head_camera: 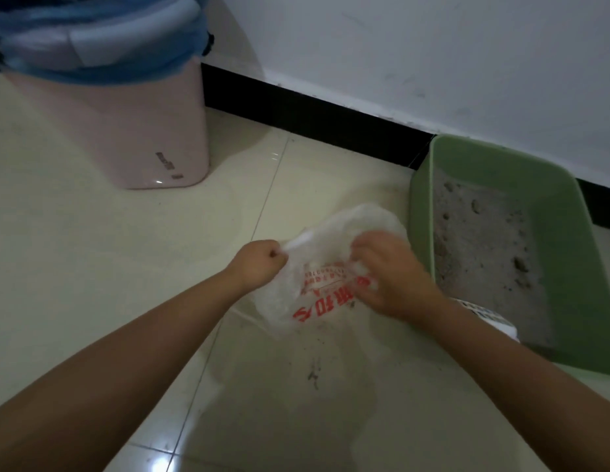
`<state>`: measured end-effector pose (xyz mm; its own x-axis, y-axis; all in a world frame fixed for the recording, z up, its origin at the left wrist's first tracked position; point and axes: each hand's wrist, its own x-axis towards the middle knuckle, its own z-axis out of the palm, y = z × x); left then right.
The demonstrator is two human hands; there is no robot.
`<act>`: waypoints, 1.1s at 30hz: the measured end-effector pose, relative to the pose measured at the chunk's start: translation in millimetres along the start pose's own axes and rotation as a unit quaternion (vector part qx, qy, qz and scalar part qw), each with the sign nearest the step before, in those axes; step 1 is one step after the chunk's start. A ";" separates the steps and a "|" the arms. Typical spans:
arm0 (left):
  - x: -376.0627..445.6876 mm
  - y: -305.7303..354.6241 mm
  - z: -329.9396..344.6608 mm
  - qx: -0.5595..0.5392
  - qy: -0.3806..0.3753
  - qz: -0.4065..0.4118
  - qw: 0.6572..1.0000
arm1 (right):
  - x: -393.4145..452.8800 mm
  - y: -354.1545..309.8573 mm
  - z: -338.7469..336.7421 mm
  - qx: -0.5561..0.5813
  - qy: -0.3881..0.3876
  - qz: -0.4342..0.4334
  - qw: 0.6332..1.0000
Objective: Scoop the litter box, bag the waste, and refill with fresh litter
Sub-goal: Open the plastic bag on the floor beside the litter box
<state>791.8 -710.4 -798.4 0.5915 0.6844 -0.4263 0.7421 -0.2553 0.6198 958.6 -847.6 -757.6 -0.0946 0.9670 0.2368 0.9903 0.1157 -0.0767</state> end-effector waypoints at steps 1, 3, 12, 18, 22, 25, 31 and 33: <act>0.9 0.3 -2.3 -0.017 0.000 -0.001 1.000 | -9.6 -0.9 8.5 -0.031 -0.093 -0.026 0.995; 1.2 1.1 -4.9 -0.003 0.003 0.001 1.000 | -17.3 -7.9 14.9 -0.083 -0.255 0.013 0.963; 11.6 -10.2 -25.0 0.004 0.143 -0.132 0.981 | -4.2 -1.0 6.6 -0.121 -0.373 0.162 0.905; -5.9 2.9 -22.2 0.112 0.143 0.010 0.983 | 11.3 -4.7 3.0 0.034 -0.191 0.216 0.957; -2.5 13.8 -13.3 0.127 0.095 0.065 0.985 | 22.3 -3.1 6.4 -0.007 -0.120 0.323 0.939; 1.1 18.0 -9.1 0.127 0.079 0.072 0.986 | 30.9 6.4 15.2 0.016 -0.147 0.390 0.909; 4.2 19.4 -7.1 0.129 0.059 0.067 0.988 | 51.7 29.6 5.9 0.099 -0.085 0.436 0.890; 6.8 18.6 -8.3 0.122 0.072 0.060 0.988 | 56.8 33.8 2.2 0.090 -0.130 0.403 0.902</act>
<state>807.0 -704.9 -784.4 0.6414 0.7254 -0.2498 0.7342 -0.4857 0.4745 986.6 -788.3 -748.9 0.6038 0.7718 -0.1996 0.7181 -0.6353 -0.2842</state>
